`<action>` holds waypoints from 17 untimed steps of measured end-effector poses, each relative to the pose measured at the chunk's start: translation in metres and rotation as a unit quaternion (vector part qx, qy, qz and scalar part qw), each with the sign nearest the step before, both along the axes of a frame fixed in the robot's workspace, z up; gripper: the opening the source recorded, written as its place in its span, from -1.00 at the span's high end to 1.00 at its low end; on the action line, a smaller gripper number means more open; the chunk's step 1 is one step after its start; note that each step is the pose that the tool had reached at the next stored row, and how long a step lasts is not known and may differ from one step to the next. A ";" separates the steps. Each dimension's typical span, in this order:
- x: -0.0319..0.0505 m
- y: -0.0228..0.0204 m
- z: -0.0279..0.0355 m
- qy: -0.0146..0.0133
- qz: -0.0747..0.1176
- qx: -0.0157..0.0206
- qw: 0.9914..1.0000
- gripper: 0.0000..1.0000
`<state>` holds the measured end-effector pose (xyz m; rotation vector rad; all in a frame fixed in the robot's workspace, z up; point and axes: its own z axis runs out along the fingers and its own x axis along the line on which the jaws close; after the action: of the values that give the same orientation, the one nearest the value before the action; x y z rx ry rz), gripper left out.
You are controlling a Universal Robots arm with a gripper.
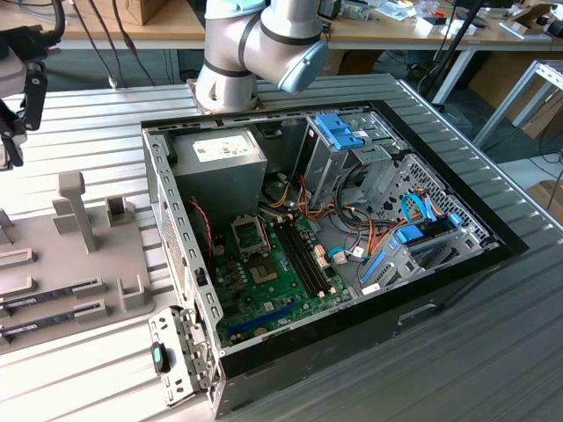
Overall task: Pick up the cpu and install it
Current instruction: 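Pick up the cpu and move it towards the insertion slot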
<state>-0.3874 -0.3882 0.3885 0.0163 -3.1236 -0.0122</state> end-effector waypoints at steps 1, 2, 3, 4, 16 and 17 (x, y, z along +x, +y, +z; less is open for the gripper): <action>0.0005 0.0000 0.0000 0.000 0.000 0.000 1.000 0.05; 0.0010 0.0000 0.0000 0.000 0.000 0.000 1.000 0.05; 0.0015 -0.0001 0.0000 0.000 0.000 0.000 1.000 0.05; 0.0021 -0.0001 0.0000 0.000 0.000 0.000 1.000 0.05; 0.0122 -0.0005 0.0000 0.000 0.000 0.000 1.000 0.05; 0.0128 -0.0005 0.0000 0.000 0.000 0.000 1.000 0.05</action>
<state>-0.3747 -0.3887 0.3885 0.0163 -3.1236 -0.0122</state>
